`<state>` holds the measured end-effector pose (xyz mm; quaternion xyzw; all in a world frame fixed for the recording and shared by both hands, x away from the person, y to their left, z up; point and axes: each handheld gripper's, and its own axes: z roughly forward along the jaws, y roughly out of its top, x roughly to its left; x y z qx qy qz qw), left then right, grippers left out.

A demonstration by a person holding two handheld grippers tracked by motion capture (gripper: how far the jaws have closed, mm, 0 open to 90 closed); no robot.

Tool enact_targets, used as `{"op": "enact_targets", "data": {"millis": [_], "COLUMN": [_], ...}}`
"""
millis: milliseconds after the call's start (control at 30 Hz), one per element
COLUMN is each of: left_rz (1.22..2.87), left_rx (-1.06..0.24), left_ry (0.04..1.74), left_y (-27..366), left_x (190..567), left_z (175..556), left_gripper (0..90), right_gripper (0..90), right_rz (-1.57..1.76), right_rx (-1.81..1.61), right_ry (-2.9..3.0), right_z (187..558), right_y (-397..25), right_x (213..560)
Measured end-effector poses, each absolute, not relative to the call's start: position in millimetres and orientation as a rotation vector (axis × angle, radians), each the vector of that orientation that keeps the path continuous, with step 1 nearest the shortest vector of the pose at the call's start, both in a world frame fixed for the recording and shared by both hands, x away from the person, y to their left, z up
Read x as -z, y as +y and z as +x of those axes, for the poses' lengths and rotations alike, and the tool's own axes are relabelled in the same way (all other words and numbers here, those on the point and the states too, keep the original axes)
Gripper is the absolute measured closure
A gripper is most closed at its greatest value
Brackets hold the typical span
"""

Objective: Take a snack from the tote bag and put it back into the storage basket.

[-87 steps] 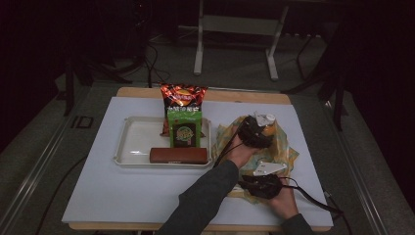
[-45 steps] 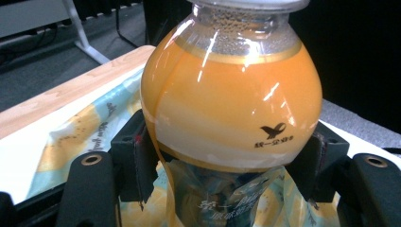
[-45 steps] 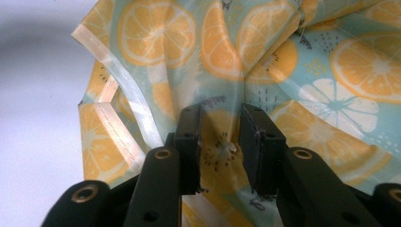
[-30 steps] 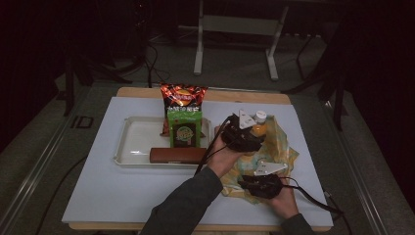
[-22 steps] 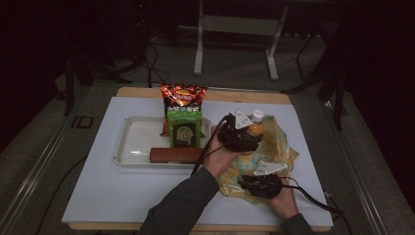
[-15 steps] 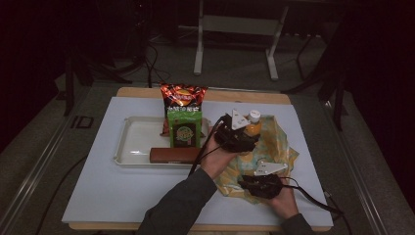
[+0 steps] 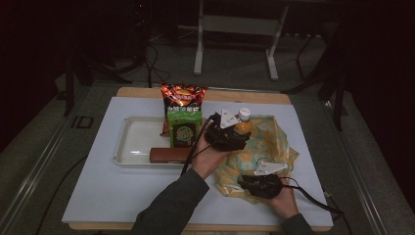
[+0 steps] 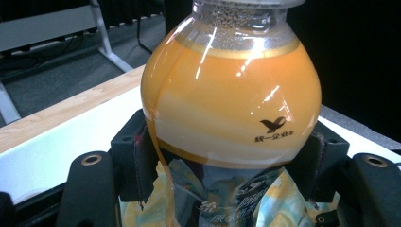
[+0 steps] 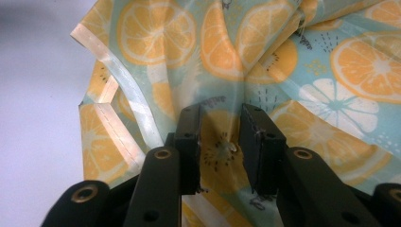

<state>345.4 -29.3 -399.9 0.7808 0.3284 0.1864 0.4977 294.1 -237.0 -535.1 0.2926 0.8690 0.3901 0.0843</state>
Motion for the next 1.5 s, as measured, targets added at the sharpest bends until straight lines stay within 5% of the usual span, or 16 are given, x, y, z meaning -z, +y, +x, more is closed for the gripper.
{"op": "enact_targets", "data": {"millis": [1500], "left_rz": [1.858], "left_rx": [-0.511], "left_ry": [0.911], "left_y": [29.0], "left_x": [413.1], "left_z": [342.4], "left_gripper": [33.4], "right_gripper": [69.5], "right_rz": [0.878], "right_rx": [-1.167], "right_ry": [2.59], "right_z": [293.9], "right_y": [-237.3], "right_x": [535.3]}}
